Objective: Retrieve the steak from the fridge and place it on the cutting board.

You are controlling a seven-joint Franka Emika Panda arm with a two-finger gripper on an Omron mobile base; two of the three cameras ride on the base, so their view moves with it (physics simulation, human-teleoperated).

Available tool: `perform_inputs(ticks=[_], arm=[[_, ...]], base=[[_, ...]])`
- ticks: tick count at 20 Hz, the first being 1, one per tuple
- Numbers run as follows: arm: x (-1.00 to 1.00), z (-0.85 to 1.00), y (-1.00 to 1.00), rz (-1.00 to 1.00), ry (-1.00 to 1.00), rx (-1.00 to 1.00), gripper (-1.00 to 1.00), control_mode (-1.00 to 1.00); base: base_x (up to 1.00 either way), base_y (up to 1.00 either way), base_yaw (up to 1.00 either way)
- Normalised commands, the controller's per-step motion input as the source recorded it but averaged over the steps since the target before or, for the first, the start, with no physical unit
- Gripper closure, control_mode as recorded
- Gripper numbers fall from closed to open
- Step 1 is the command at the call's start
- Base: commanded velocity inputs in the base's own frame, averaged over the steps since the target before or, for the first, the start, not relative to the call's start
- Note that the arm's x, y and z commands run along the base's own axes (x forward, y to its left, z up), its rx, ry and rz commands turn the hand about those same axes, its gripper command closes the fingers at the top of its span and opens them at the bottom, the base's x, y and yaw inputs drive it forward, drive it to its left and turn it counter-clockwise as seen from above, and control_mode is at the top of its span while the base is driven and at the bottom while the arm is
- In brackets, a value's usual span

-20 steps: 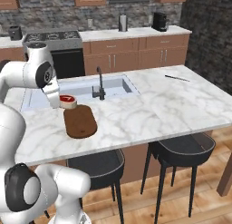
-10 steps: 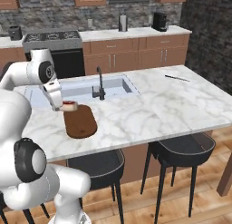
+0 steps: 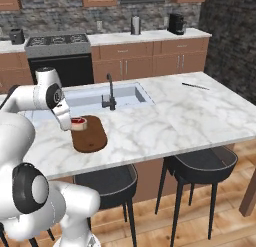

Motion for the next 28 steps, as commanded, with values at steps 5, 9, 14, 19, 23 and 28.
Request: perform_inputs(ticks=[5,9,14,19,23,28], arm=[[0.08,-0.15,0.01,0.0,-0.29,0.04,1.0,-1.0],[0.29,-0.1,0.03,0.0,-0.13,0.0,1.0,-1.0],[0.43,-0.14,0.11,0.0,-0.01,0.0,1.0,-1.0],[0.49,-0.09,0.28,0.0,0.0,0.0,1.0,-1.0],[0.51,-0.06,0.29,0.0,0.0,0.0,1.0,-1.0],[0.29,-0.09,0.03,0.0,0.0,-0.01,1.0,-1.0]], base=[[0.0,0.0,0.0],[0.0,0.0,0.0],[0.0,0.0,0.0],[0.0,0.0,0.0],[0.0,0.0,0.0],[0.0,0.0,0.0]])
